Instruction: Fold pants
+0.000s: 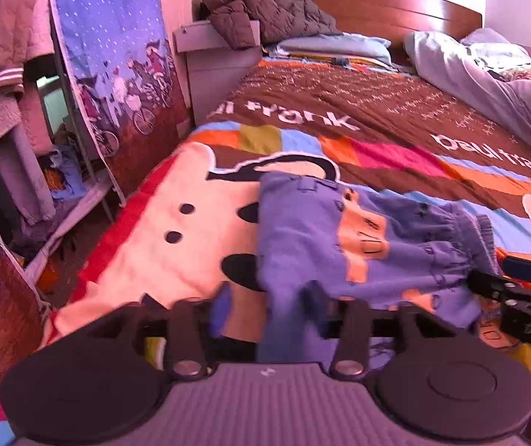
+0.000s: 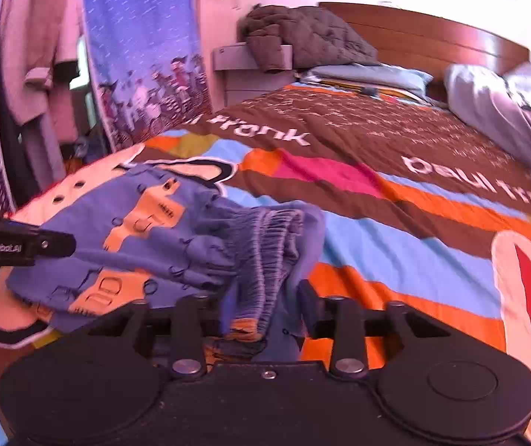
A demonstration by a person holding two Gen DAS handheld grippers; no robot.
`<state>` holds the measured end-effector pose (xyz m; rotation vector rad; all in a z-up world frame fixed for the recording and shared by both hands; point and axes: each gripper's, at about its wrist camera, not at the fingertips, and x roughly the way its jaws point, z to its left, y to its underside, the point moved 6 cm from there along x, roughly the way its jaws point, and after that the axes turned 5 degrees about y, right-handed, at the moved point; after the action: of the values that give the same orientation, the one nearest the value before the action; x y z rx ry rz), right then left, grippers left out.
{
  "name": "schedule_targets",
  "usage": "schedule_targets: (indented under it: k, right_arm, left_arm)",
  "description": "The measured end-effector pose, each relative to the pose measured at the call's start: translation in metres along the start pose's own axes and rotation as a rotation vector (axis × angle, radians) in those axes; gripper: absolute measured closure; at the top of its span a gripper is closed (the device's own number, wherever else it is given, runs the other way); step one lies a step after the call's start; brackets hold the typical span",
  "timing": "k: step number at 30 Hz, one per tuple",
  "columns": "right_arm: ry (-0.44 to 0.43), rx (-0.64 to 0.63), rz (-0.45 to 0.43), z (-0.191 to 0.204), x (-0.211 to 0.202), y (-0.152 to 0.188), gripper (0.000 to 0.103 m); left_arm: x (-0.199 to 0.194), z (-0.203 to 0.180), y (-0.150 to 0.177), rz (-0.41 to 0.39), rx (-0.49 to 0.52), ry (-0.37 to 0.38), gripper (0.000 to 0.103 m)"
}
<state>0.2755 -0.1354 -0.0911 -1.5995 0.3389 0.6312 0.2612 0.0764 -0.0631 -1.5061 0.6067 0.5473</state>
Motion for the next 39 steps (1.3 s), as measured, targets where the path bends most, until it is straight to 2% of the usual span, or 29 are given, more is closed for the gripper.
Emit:
schedule_targets:
  k: [4, 7, 10, 13, 19, 22, 28, 33, 39]
  right_arm:
    - [0.026, 0.084, 0.031, -0.013, 0.001, 0.001, 0.03]
    - [0.078, 0.106, 0.023, -0.02, -0.008, 0.003, 0.019]
    - [0.136, 0.118, -0.021, -0.026, -0.03, 0.004, 0.012]
    - [0.14, 0.144, -0.075, -0.03, -0.06, 0.001, 0.001]
    - [0.122, 0.149, -0.156, -0.024, -0.126, 0.001, 0.001]
    - [0.087, 0.187, -0.203, -0.023, -0.161, 0.009, 0.001]
    - [0.049, 0.246, -0.309, -0.021, -0.222, 0.04, 0.001]
    - [0.083, 0.222, -0.332, -0.014, -0.245, 0.069, 0.001]
    - [0.086, 0.24, -0.337, -0.006, -0.259, 0.081, 0.001]
  left_arm:
    - [-0.006, 0.012, 0.006, 0.002, -0.077, -0.008, 0.023]
    - [-0.021, 0.021, 0.004, -0.048, -0.137, -0.047, 0.01]
    - [-0.046, 0.021, 0.006, -0.116, -0.167, -0.058, 0.003]
    - [-0.066, 0.014, 0.013, -0.14, -0.184, -0.04, 0.001]
    - [-0.115, -0.007, 0.034, -0.174, -0.187, 0.085, 0.0]
    - [-0.142, -0.012, 0.047, -0.208, -0.169, 0.076, 0.0]
    - [-0.18, -0.018, 0.081, -0.222, -0.128, 0.054, 0.0]
    - [-0.192, -0.026, 0.097, -0.219, -0.101, 0.064, 0.0]
    - [-0.186, -0.02, 0.105, -0.198, -0.119, 0.056, 0.0]
